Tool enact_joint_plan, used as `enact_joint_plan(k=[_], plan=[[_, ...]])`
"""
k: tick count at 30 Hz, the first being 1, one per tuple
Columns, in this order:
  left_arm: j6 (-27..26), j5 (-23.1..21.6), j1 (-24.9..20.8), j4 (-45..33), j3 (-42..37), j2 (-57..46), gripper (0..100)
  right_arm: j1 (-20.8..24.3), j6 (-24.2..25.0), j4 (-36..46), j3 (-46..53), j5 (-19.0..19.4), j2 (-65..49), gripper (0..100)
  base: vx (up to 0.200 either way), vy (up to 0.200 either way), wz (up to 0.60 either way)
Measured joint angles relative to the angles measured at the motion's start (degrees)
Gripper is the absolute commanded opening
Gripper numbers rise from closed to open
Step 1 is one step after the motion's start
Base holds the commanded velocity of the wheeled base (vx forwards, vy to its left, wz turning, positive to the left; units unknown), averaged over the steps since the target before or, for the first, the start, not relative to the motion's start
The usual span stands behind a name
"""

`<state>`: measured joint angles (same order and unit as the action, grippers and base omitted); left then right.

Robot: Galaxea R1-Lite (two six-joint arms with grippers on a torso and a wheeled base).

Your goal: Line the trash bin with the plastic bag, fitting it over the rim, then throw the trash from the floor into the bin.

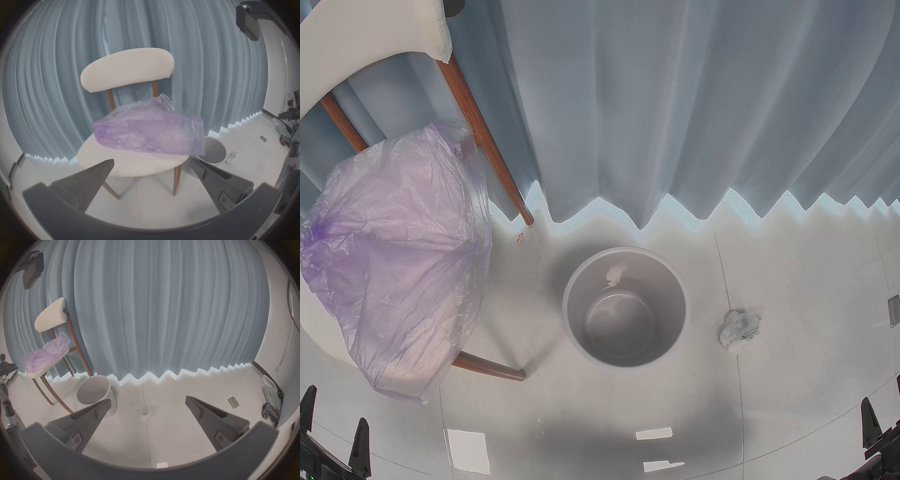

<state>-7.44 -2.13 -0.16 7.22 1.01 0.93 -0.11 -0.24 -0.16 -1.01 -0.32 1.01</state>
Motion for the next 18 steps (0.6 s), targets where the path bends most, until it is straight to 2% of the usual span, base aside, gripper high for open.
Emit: enact_joint_plan(k=[4,7,18], plan=[[-1.87,-1.37,0.00,3.47,0.00,0.00,100,0.01,0.00,0.00,0.00,0.02,0.00,100,0.000,0.000,0.00],[-1.91,-4.79,-0.05,5.07,0.06,0.01,100,0.04,0.00,0.02,0.00,0.02,0.00,100,0.000,0.000,0.00],[-1.51,-16.71,-0.48,1.48,7.22,1.74,100,0.00,0.02,0.00,0.00,0.02,0.00,100,0.000,0.000,0.00]])
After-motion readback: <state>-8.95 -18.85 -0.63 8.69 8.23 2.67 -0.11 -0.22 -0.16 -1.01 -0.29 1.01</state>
